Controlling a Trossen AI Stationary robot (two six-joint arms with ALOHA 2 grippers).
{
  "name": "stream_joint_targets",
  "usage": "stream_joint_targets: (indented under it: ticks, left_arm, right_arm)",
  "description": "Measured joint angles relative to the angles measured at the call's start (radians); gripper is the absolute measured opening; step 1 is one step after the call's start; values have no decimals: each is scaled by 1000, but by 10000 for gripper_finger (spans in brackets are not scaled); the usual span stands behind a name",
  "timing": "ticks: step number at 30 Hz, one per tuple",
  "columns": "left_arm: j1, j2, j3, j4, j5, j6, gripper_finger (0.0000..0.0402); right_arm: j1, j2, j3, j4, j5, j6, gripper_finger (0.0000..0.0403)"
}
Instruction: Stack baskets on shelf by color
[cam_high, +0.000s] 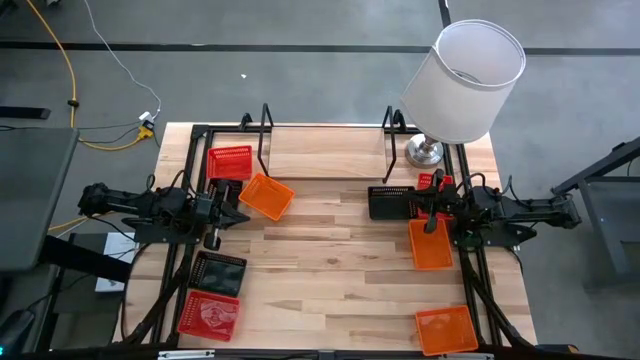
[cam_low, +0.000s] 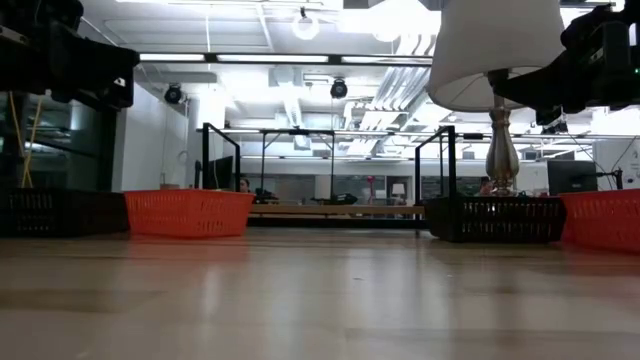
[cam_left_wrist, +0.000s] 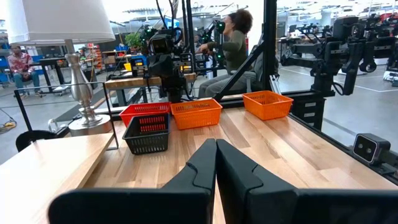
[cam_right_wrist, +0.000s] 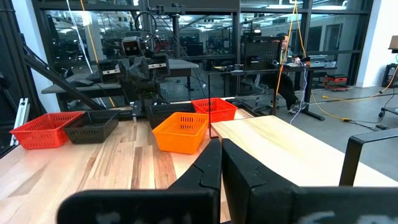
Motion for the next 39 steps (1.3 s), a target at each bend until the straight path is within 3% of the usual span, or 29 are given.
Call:
stream_joint_targets:
  ticks: [28, 34, 36, 39]
  left_arm:
    - [0, 0, 0, 0, 0, 0, 3]
    - [0, 0, 0, 0, 0, 0, 3]
    - [0, 0, 0, 0, 0, 0, 3]
    - [0, 0, 0, 0, 0, 0, 3]
  right_arm:
    - [0, 0, 0, 14, -2, 5, 0]
    - [-1, 1, 0, 156, -24, 196, 0]
    - [-3, 1, 0, 252, -88, 256, 0]
    - [13, 32, 1, 351, -284, 328, 0]
